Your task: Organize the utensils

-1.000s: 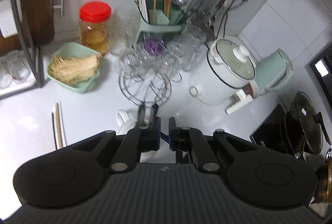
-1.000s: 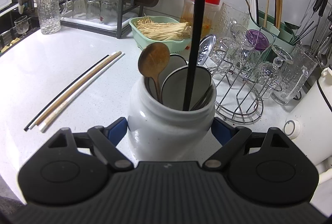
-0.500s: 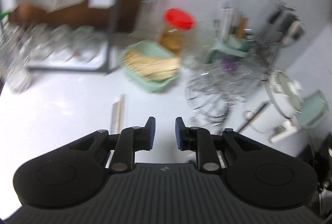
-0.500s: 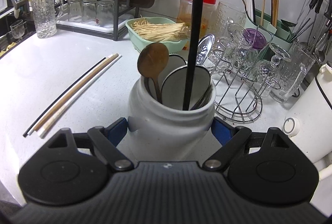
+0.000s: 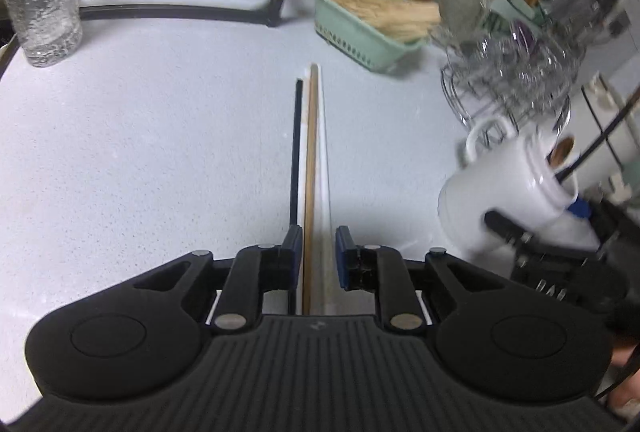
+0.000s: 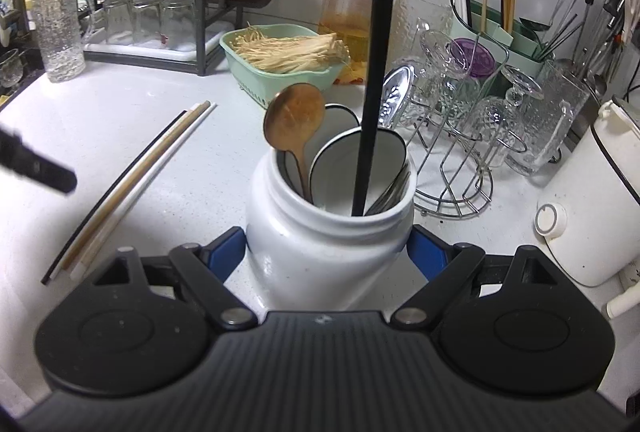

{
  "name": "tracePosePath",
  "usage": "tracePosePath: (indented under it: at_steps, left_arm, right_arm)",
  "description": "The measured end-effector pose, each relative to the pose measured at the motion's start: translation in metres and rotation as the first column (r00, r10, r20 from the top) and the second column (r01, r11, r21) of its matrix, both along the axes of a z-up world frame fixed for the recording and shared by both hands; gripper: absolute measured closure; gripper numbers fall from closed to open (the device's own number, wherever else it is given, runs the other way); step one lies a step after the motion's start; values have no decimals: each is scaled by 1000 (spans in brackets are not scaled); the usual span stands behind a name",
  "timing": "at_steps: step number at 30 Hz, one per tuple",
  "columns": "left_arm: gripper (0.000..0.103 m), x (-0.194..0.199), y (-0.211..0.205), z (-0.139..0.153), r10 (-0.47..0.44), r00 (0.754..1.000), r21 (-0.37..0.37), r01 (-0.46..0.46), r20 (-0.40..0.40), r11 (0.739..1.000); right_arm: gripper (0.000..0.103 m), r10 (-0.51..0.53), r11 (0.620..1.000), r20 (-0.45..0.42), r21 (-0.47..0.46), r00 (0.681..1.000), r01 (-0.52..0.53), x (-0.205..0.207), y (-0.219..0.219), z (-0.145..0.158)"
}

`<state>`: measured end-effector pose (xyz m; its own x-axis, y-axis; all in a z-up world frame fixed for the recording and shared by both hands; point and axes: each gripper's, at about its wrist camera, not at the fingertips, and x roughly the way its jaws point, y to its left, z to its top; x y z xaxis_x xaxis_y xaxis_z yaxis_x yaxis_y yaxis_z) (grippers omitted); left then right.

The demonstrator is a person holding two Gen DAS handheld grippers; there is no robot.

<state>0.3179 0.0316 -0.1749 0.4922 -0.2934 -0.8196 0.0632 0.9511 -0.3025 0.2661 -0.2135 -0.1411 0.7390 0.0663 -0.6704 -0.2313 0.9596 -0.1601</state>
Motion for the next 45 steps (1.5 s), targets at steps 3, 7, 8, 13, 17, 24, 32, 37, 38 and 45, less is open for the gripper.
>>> tracePosePath:
  at_steps: [3, 7, 8, 13, 17, 24, 32, 37, 38, 45]
  left_arm:
    - [86, -1, -7, -12, -52, 999, 16, 51, 7, 999]
    - [86, -3, -14, -24, -89, 996, 52, 88, 12, 995]
    - [86, -3, -14, -26, -91, 996, 52, 90, 13, 995]
    - [89, -2, -12, -29, -124, 992, 31, 123, 34, 992]
    - [89, 2, -9, -34, -124, 992, 22, 123, 24, 992]
    - [89, 7, -7, -37, -102, 995, 45, 101, 18, 994]
    - [94, 11, -12, -36, -68, 998, 51, 68, 7, 996]
    - [102, 10, -22, -34, -53, 999, 80, 53, 0, 995]
    - [102, 8, -25, -33, -54, 999, 91, 53, 1, 994]
    - [103, -5, -21, -32, -34, 999, 71, 35, -20, 997]
  right_arm:
    - [13, -10, 1000, -5, -3, 1000, 10, 0, 1, 0]
    - [13, -13, 1000, -6, -8, 1000, 13, 0, 2, 0]
    - [13, -13, 1000, -6, -9, 1000, 13, 0, 2, 0]
    - [13, -19, 1000, -1, -10, 1000, 19, -1, 2, 0]
    - [13, -15, 1000, 14, -8, 1000, 15, -4, 2, -2]
    - [13, -3, 1000, 26, -8, 1000, 4, -6, 1, -2]
    - [15, 30, 998, 18, -49, 999, -29, -9, 2, -4]
    - [17, 32, 998, 11, -47, 999, -31, -12, 1, -8]
    - [17, 25, 999, 14, -43, 1000, -24, -12, 1, -7]
    - [15, -17, 999, 20, 28, 1000, 16, -5, -3, -3]
